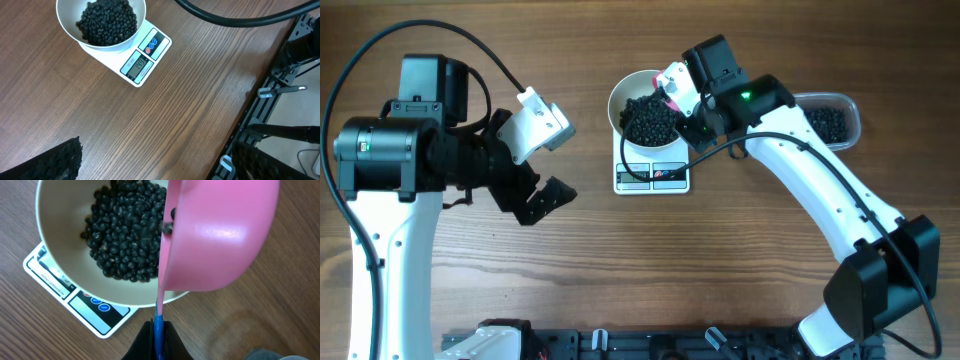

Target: Scoop item into bowl and weigh 150g on scale

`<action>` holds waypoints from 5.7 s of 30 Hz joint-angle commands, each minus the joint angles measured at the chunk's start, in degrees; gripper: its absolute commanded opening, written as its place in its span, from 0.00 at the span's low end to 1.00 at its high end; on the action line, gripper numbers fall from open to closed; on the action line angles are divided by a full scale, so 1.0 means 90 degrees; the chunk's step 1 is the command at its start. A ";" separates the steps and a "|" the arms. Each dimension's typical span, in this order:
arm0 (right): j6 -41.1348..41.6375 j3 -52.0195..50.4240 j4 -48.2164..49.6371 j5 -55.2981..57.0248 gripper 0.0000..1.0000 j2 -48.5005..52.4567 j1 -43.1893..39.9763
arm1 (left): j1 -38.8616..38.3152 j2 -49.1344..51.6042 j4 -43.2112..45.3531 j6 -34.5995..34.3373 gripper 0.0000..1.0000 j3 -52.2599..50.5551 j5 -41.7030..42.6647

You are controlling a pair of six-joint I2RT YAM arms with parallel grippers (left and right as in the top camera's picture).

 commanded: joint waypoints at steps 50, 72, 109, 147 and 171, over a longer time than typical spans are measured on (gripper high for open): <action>0.3917 0.0153 0.0809 -0.4053 0.04 -0.0168 -0.0551 | 0.0041 -0.0058 -0.0005 0.0078 1.00 0.0070 -0.0017; 0.3419 0.0153 -0.0716 -0.3878 0.04 -0.0204 -0.3208 | 0.0041 -0.0058 -0.0005 0.0078 1.00 0.0070 -0.0017; 0.2157 -0.0223 -0.1885 0.2977 0.04 -0.0160 -0.2691 | 0.0041 -0.0058 -0.0005 0.0078 1.00 0.0070 -0.0017; 0.5467 0.0260 -0.3871 -0.2118 0.05 -0.3616 -0.4022 | 0.0041 -0.0058 -0.0005 0.0078 1.00 0.0070 -0.0017; 0.7135 -0.5765 0.2552 -0.4352 0.04 -0.4269 -0.3317 | 0.0041 -0.0058 -0.0002 0.0078 1.00 0.0070 -0.0017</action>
